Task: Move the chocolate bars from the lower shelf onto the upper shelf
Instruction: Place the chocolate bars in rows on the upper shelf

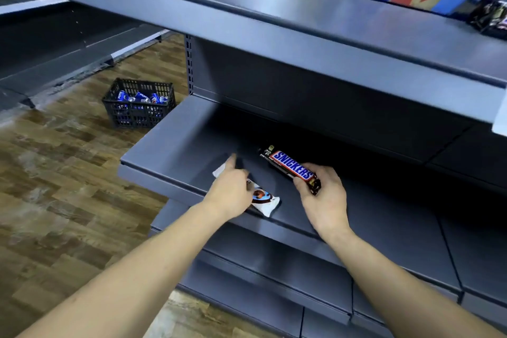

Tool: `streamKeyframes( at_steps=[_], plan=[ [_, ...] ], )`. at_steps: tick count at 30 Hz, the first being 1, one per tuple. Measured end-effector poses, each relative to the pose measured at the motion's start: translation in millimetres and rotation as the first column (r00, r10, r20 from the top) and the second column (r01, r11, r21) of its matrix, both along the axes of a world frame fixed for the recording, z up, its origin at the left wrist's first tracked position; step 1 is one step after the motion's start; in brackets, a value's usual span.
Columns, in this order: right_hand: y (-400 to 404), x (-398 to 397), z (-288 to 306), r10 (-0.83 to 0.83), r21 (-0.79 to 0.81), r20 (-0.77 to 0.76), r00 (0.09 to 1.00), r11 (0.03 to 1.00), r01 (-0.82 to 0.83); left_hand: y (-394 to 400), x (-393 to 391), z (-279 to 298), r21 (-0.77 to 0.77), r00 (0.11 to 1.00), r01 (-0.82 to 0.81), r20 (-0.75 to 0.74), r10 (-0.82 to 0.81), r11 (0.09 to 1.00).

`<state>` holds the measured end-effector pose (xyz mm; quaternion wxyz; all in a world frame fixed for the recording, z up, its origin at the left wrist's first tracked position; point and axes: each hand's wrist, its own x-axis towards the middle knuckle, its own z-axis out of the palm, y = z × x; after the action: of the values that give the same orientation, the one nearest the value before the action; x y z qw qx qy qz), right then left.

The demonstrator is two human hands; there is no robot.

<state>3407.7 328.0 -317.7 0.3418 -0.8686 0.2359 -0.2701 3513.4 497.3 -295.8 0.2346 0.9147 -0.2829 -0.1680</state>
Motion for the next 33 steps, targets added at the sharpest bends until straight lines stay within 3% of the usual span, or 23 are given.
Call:
streamKeyframes(
  at_steps=[6, 11, 14, 25, 33],
  plan=[
    [0, -12, -2, -0.003, 0.013, -0.004, 1.0, 1.0, 0.003, 5, 6, 2, 0.153, 0.991, 0.128, 0.026, -0.133, 0.98],
    [-1, -28, -1, -0.011, 0.021, -0.003, 1.0, 1.0, 0.011, 6, 1, -2, 0.203, 0.922, 0.191, 0.299, -0.246, 0.961],
    [-3, -38, -2, -0.018, 0.029, -0.003, 1.0, 0.999, 0.018, 11, -9, -7, 0.315, 0.778, 0.239, 0.504, -0.375, 0.919],
    [-20, -103, 22, 0.04, -0.074, -0.057, 0.998, 0.996, -0.044, 24, -75, 7, 0.118, 0.629, 0.391, 0.69, -0.358, 0.913],
    [-29, -200, 58, 0.086, -0.081, 0.008, 0.996, 0.993, -0.085, 20, -170, 49, 0.118, 0.546, 0.481, 0.735, -0.402, 0.869]
  ],
)
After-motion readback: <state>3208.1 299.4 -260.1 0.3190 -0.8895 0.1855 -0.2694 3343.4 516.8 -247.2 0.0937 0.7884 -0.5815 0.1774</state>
